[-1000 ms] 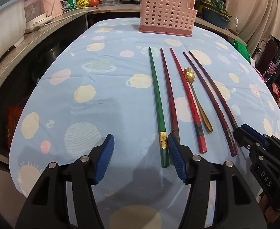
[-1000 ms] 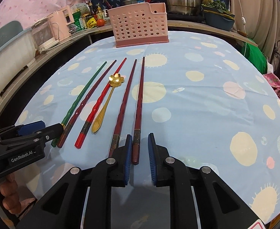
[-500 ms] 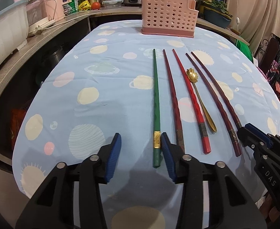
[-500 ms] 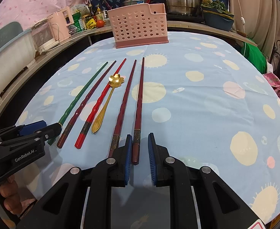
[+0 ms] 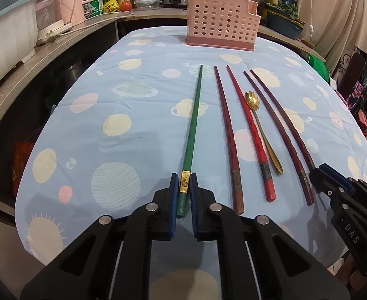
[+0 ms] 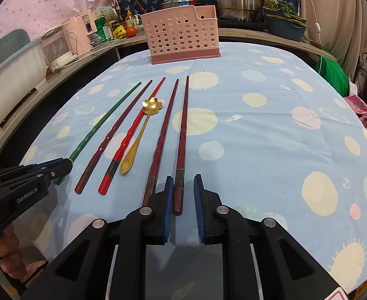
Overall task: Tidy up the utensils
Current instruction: 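Close the left tool on the green chopstick while the right tool grasps a dark red chopstick, then lift both held chopsticks up and carry them over the pink basket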
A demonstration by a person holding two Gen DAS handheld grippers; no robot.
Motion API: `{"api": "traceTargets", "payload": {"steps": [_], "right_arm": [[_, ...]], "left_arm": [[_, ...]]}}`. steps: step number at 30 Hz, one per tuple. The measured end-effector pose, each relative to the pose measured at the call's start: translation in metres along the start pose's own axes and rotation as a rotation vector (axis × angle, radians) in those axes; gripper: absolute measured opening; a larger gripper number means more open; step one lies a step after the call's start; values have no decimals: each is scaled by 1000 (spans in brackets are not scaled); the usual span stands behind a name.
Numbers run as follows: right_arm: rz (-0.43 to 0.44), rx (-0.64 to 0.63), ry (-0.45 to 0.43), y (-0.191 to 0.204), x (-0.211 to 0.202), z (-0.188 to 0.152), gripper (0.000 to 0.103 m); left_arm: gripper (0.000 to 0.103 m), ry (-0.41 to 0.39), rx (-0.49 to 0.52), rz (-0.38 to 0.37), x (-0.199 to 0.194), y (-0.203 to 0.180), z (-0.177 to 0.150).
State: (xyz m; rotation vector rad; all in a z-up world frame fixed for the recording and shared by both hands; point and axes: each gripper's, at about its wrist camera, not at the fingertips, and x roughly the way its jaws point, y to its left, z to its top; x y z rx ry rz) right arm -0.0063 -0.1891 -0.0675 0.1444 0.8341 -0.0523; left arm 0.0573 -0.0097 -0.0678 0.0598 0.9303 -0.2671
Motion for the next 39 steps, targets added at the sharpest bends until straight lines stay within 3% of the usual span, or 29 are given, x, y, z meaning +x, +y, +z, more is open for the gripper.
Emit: {"api": "traceTargets", "payload": {"steps": [3, 15, 26, 39], "right_arm": [[8, 14, 3, -3, -2, 1, 8], [17, 36, -35, -9, -16, 6, 7], [31, 90, -173, -23, -59, 38, 7], [69, 146, -330, -46, -96, 98, 7]], "left_arm": [[8, 3, -1, -5, 0, 0, 0], [8, -23, -39, -37, -19, 7, 12], [7, -106, -71, -55, -52, 14, 41], [2, -244, -73, -48, -88, 17, 100]]}}
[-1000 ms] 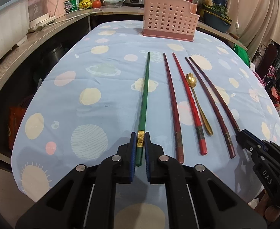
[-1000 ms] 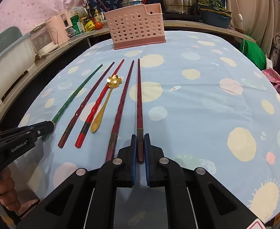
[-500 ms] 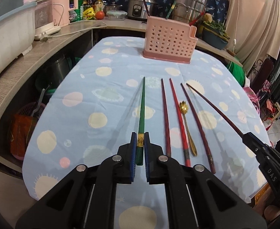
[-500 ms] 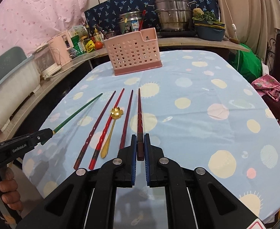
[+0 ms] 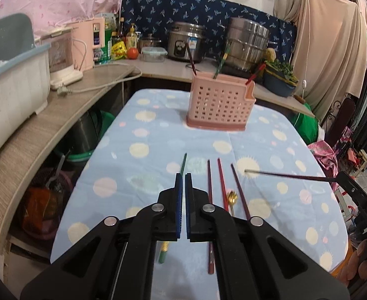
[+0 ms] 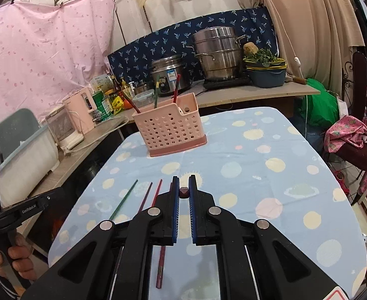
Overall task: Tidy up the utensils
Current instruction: 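Lift both held chopsticks up and carry them over the pink basket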
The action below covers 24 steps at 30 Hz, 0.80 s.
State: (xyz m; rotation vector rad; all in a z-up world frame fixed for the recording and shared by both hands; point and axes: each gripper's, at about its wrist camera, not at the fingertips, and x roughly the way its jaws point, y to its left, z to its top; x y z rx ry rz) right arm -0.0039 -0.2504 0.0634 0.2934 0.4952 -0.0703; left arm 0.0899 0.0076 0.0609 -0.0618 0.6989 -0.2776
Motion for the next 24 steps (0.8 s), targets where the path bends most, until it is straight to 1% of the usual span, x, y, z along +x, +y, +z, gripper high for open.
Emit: {"api": "traceTargets", "payload": {"steps": [4, 6, 8, 9, 10, 11, 12, 13, 16, 18, 21, 24], "right_arm": [[-2, -8, -27, 2, -2, 11, 7], [1, -7, -28, 3, -3, 10, 7], [4, -1, -24, 3, -3, 8, 7], [6, 3, -20, 3, -3, 7, 7], [8, 8, -20, 3, -5, 5, 7], [10, 13, -20, 2, -6, 5, 7], [11, 17, -22, 2, -8, 4, 7], [10, 18, -23, 3, -9, 4, 7], [6, 17, -23, 4, -12, 2, 7], [8, 18, -21, 4, -12, 1, 7], [9, 21, -18, 5, -14, 0, 7], [10, 24, -13, 6, -14, -3, 7]], "left_arm": [[2, -18, -8, -2, -2, 2, 12], [3, 0, -17, -12, 1, 5, 10], [3, 33, -23, -15, 8, 9, -1], [7, 51, -24, -16, 12, 11, -7], [15, 77, -29, -9, 18, 14, -15], [20, 96, -35, -8, 23, 17, -23], [27, 113, -40, -7, 28, 20, -31], [29, 132, -47, -3, 33, 23, -39], [29, 198, -59, -1, 49, 31, -64], [29, 228, -56, 5, 57, 34, -77], [29, 249, -44, 12, 65, 33, -89], [28, 277, -48, -7, 73, 33, -97]]}}
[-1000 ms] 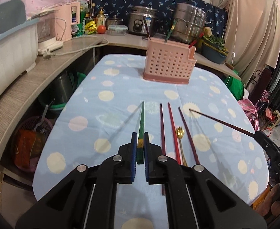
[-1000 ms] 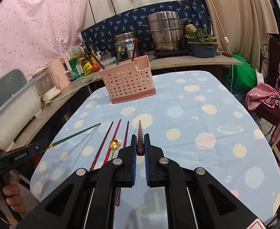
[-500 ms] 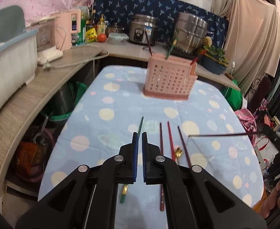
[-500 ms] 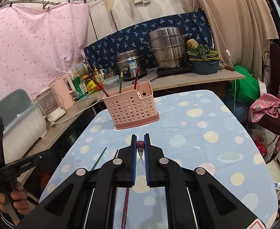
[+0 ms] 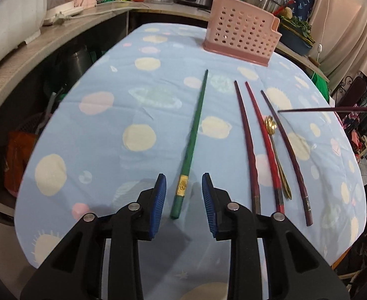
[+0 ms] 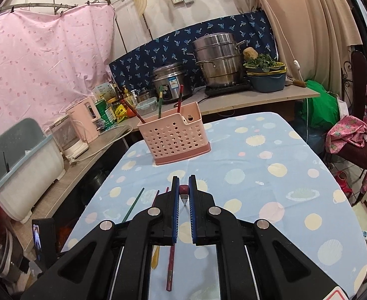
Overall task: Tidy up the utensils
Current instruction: 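Lift both held chopsticks up and carry them over the pink basket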
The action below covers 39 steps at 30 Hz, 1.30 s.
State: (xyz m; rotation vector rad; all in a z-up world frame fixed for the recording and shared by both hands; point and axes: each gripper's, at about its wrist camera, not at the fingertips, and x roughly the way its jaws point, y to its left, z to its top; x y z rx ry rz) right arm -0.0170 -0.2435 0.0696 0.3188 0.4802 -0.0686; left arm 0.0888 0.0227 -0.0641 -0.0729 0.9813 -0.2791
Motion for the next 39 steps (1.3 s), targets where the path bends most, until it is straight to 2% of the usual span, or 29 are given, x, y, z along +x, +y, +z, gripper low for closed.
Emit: {"api": "traceTargets", "payload": {"steps": [3, 6, 12, 17, 27, 36, 39], "right_arm": [[-1, 0, 6, 1, 0, -1, 7], [-1, -1, 9, 2, -1, -2, 7], [-3, -4, 11, 3, -1, -4, 7], [-7, -17, -2, 5, -1, 3, 7], [28, -30, -7, 8, 10, 49, 7], [53, -2, -52, 1, 28, 101, 7], [76, 15, -75, -2, 37, 123, 7]], "left_arm": [[27, -11, 16, 10, 3, -3, -4], [9, -7, 19, 3, 4, -3, -4], [7, -18, 14, -10, -6, -4, -4], [7, -73, 2, -27, -35, -4, 12], [7, -248, -6, -90, -102, -13, 94], [7, -367, 40, -84, -127, -40, 166], [7, -380, 44, -90, -129, -47, 193]]}}
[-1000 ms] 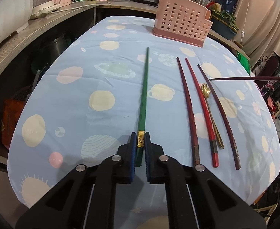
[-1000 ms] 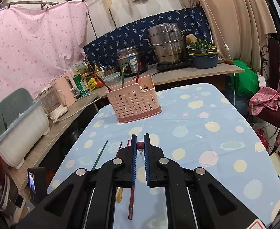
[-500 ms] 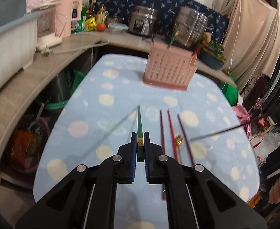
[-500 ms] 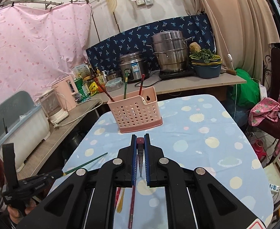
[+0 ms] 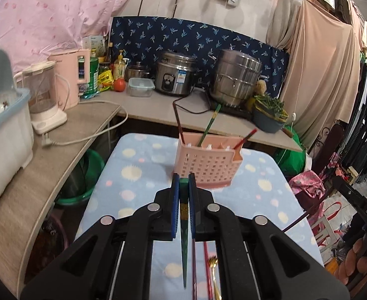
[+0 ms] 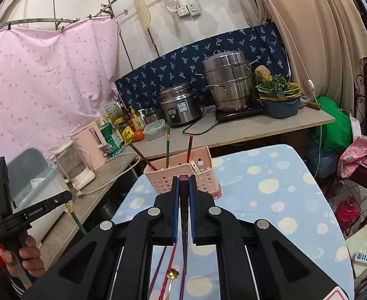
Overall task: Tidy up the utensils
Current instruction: 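Lift both held chopsticks up and carry them over the pink basket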
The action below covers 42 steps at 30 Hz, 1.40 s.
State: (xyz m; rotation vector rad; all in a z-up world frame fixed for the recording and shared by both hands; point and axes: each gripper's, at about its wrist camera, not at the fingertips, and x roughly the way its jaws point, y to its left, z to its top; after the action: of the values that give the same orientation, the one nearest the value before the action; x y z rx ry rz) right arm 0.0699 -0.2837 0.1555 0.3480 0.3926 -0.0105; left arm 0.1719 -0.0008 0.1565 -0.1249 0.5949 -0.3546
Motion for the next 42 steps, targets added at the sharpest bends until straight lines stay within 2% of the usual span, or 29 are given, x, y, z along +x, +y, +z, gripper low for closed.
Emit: {"api": "traceTargets", "payload": {"steps": [5, 11, 16, 20, 25, 32, 34, 42], "right_arm": [[32, 20, -61, -1, 22, 41, 7], [61, 33, -143, 7, 54, 87, 7], [72, 41, -209, 11, 86, 118, 7], [67, 44, -231, 12, 116, 133, 7], [44, 31, -175, 10, 159, 128, 7], [25, 11, -74, 4, 199, 97, 7], [20, 8, -58, 2, 204, 91, 7], [19, 7, -51, -2, 207, 88, 7]], "left_arm": [[7, -79, 14, -1, 5, -11, 48], [7, -214, -6, -6, 7, -23, 108], [7, -319, -25, 11, 26, -28, 148], [7, -320, -31, 25, 53, -29, 160], [7, -281, -21, 49, 91, -28, 151], [7, -223, -29, 81, 129, -17, 135], [7, -214, -36, 80, 130, -14, 136], [7, -303, -29, 66, 100, -18, 168]]}}
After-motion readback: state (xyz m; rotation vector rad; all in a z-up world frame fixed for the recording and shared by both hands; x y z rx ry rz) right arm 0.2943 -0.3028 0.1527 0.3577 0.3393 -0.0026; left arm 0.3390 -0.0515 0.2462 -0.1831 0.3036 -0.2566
